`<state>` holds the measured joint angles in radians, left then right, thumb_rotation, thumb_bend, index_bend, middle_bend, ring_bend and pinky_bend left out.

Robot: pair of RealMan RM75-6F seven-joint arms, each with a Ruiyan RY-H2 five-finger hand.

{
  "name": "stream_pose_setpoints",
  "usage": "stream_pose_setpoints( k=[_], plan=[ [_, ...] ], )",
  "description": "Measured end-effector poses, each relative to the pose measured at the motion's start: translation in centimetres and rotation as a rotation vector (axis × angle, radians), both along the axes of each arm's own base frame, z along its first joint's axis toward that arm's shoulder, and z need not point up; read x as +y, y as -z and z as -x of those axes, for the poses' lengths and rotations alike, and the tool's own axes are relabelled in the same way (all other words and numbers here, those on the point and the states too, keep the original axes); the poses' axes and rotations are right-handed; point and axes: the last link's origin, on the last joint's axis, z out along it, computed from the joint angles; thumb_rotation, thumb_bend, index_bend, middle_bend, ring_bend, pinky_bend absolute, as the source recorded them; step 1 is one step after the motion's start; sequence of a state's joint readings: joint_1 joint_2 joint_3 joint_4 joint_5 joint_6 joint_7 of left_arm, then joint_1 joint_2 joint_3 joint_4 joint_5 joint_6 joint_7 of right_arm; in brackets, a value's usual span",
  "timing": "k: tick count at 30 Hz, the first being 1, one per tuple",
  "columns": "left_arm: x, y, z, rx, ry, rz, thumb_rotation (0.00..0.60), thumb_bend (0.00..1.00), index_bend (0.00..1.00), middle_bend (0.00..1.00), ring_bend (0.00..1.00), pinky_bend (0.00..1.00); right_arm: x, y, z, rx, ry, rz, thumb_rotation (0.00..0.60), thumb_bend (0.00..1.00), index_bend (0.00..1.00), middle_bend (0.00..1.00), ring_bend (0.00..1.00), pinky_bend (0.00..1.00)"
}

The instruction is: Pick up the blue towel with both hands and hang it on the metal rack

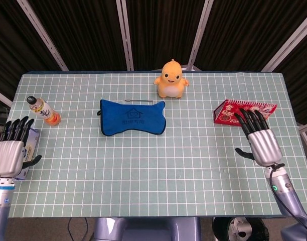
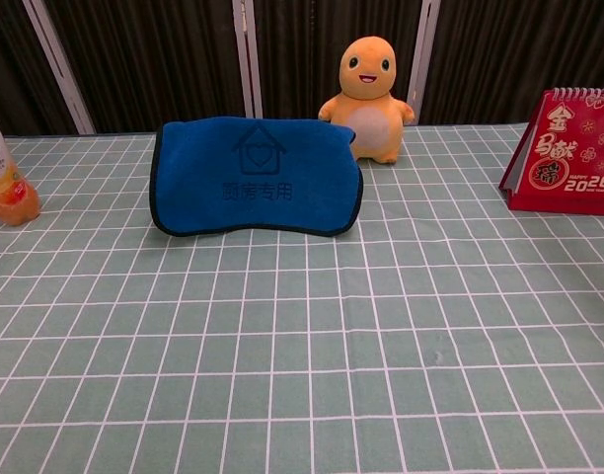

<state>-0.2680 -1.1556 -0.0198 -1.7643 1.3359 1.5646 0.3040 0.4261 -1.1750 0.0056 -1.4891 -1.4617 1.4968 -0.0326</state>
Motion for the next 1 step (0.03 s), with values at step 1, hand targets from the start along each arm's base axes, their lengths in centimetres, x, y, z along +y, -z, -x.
stream_pose_setpoints(
  k=[1],
  plan=[
    [-0.59,-0.08,0.23,-0.003,-0.003,-0.003,0.6,0.01,0.0,0.0,0.0,0.0,0.51,-0.22,0.49,0.003,0.004,0.009,0.6,0.0,0.0,0.0,0.0,0.0]
  ],
)
